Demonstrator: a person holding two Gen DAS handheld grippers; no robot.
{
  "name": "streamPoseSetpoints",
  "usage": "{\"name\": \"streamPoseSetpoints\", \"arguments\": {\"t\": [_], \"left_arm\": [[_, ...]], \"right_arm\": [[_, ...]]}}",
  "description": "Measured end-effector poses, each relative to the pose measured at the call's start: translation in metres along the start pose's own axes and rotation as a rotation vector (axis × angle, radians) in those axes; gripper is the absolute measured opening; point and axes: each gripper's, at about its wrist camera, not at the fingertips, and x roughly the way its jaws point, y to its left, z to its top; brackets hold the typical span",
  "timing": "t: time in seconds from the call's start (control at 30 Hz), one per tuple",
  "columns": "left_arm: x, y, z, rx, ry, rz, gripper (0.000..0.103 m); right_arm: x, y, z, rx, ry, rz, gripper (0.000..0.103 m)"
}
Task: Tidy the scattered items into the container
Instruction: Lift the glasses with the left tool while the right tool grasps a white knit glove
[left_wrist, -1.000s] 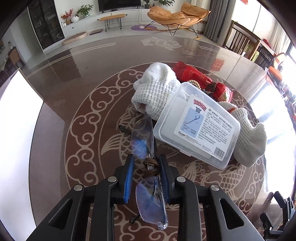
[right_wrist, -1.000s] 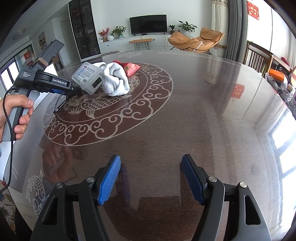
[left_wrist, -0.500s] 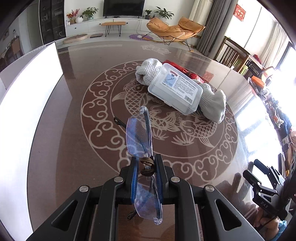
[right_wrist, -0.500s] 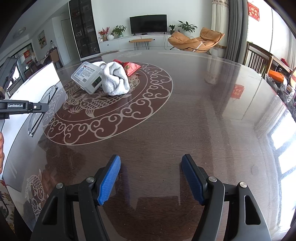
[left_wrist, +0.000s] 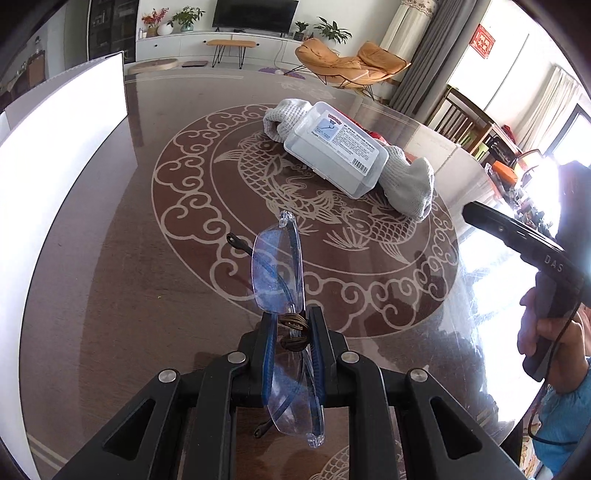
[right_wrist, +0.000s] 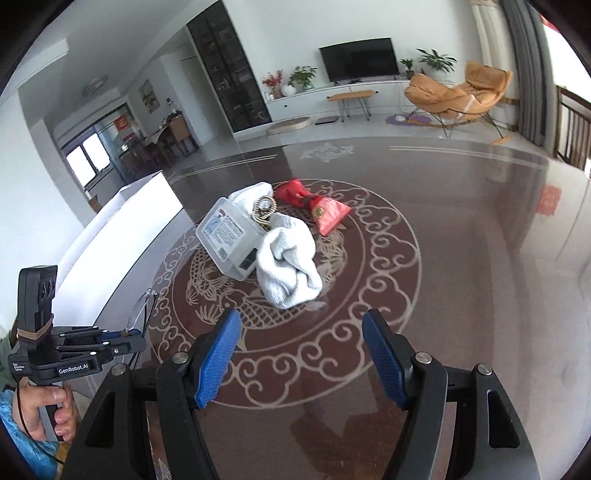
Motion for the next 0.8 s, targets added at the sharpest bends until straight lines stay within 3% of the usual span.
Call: {"name": "streamPoseSetpoints", "arguments": {"t": [0.13, 0.23, 0.27, 0.33, 0.5, 0.67, 0.8], "left_arm": [[-0.003, -0.001, -0.001, -0.019, -0.012, 0.005, 0.017], [-0.004, -0.002, -0.002, -0.019, -0.013, 0.024, 0.017], [-0.005, -0.002, -0.002, -0.020, -0.013, 0.031, 0.017], [-0.007, -0.003, -0.003, -0.017, -0.019, 0.049, 0.017], [-0.015, -0.009, -0.006, 0.011, -0.039, 0.107, 0.017], [-0.021, -0.021, -0.010, 0.035, -0.061, 0.119, 0.017], [-0.028, -0.033, -0.013, 0.065, -0.077, 0.130, 0.017]], "right_arm": [[0.045, 0.018, 0.022, -0.125, 0.072, -0.027, 0.070], [0.069, 0.023, 0.033, -0.151, 0.096, -0.093, 0.068], [0.073, 0.020, 0.034, -0.134, 0.114, -0.080, 0.061], [0.075, 0.021, 0.033, -0.106, 0.145, -0.067, 0.024], [0.029, 0.027, 0.005, -0.051, 0.091, -0.013, 0.024], [-0.021, 0.036, -0.030, -0.014, 0.041, 0.051, 0.024], [-0.039, 0.045, -0.047, 0.024, 0.028, 0.089, 0.024]]}}
